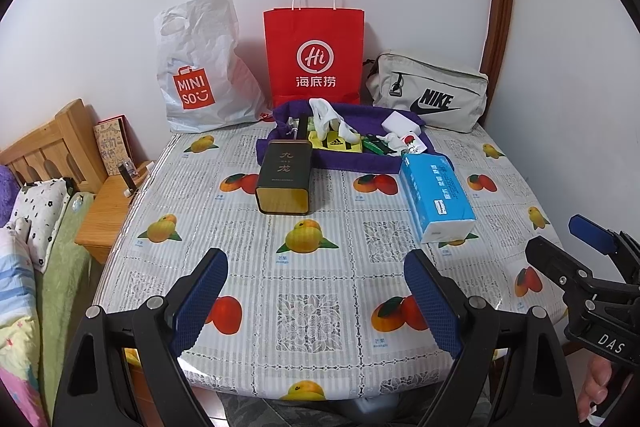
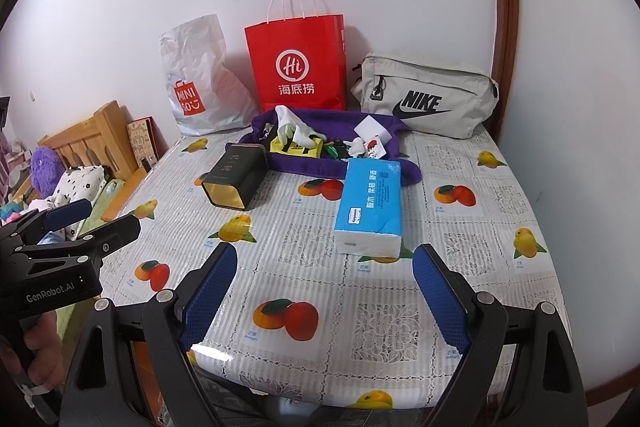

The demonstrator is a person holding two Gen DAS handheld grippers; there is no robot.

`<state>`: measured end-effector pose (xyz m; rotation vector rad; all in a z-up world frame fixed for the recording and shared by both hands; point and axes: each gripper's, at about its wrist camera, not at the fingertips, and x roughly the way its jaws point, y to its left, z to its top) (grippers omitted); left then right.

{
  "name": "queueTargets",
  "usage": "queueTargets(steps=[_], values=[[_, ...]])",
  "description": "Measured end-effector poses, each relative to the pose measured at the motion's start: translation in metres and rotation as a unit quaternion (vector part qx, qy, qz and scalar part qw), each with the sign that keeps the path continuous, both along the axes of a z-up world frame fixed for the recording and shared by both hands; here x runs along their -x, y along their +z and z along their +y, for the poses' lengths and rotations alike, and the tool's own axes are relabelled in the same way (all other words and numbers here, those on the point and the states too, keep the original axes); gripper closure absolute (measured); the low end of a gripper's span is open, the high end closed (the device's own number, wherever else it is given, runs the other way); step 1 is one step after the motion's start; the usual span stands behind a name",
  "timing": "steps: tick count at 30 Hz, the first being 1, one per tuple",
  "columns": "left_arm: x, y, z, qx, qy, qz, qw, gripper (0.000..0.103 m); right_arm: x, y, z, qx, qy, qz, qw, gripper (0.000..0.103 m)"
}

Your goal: Organize soft objects

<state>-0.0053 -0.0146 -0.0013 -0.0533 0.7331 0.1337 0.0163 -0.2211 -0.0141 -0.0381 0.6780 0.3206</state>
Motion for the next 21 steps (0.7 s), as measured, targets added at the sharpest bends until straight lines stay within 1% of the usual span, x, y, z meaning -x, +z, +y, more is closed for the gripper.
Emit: queueTargets(steps=[17,21], values=[[0.0021,-0.0012,0.0011,0.0,0.0,0.0,1.0,0.013,0.0004,0.0005,-0.0003,0.0,-0.002,0.001,1.0,0.014],[0.0032,-0.001,0.0009,0.0,0.001,-0.008,1.0,0.013,0.0001,0.0006,-0.0001,-0.001,-0.001,-0.001,1.0,0.014]])
